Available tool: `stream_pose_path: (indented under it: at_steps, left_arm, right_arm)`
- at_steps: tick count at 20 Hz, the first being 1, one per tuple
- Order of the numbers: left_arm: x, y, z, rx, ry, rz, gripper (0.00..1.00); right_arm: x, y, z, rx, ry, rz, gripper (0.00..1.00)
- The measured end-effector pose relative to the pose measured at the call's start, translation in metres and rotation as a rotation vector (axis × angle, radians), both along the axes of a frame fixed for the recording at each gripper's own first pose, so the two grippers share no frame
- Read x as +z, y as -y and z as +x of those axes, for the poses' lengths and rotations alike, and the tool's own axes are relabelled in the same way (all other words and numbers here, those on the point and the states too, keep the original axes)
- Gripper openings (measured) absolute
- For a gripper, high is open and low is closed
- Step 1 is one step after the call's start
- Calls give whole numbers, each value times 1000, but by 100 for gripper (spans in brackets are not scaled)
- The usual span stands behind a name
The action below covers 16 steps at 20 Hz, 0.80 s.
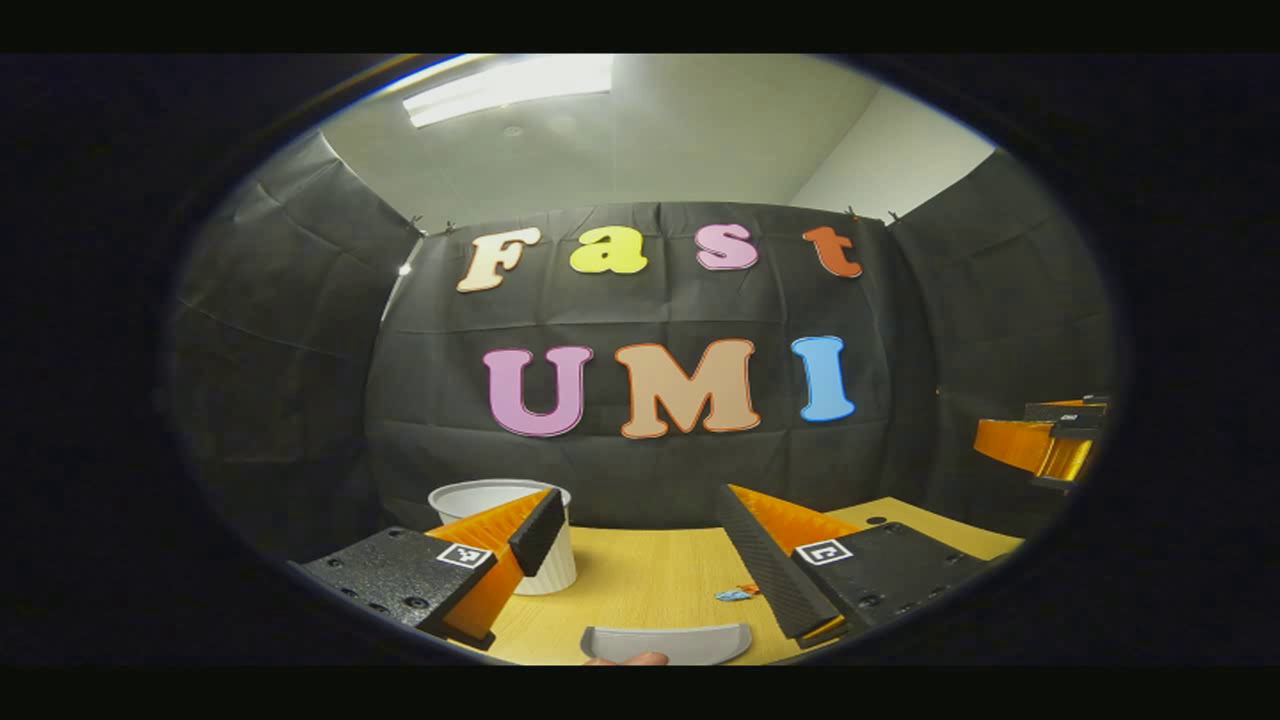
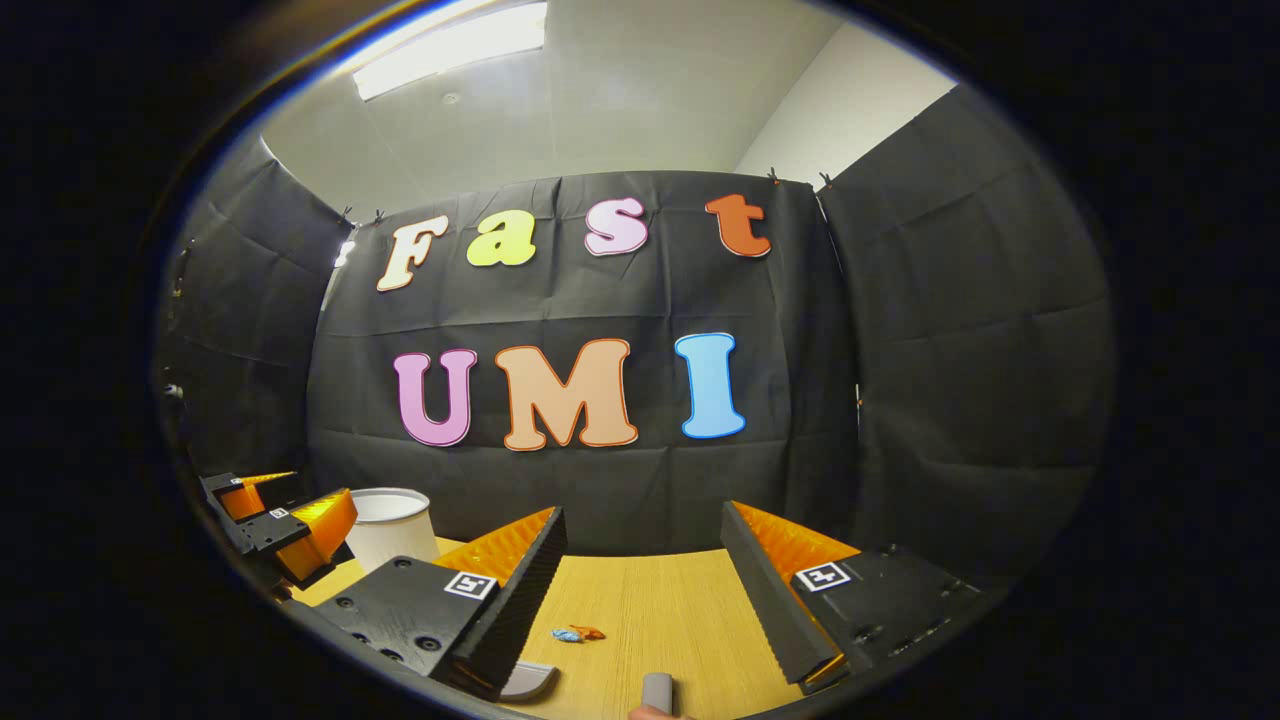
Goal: Pick up the small broom and dustpan from the desktop, sweep the trash into the dustpan with the broom, and then empty the trash into the garbage bin.
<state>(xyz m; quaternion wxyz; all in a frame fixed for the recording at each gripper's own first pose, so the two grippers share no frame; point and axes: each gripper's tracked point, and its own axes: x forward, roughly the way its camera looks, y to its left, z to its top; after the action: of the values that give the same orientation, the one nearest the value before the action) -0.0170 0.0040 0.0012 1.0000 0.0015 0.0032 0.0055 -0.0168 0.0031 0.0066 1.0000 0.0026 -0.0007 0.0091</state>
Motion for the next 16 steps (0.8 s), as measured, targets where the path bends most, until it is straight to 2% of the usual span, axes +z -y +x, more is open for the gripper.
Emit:
stream_pose_path:
  at_steps: [4, 5, 10, 16]
  left_arm:
    - [2, 0, 0, 2, 4, 5, 96]
    - [3, 1, 0, 1, 6, 5, 94]
    - [-2, 1, -2, -4, -9, 4, 94]
    - [-32, 10, -3, -38, -97, -11, 94]
  right_arm:
    - [2, 1, 0, 2, 4, -1, 92]
    - [2, 1, 0, 1, 3, 0, 92]
    - [-1, 1, 0, 6, -6, 0, 92]
    - [-33, -1, 1, 17, -81, -19, 92]
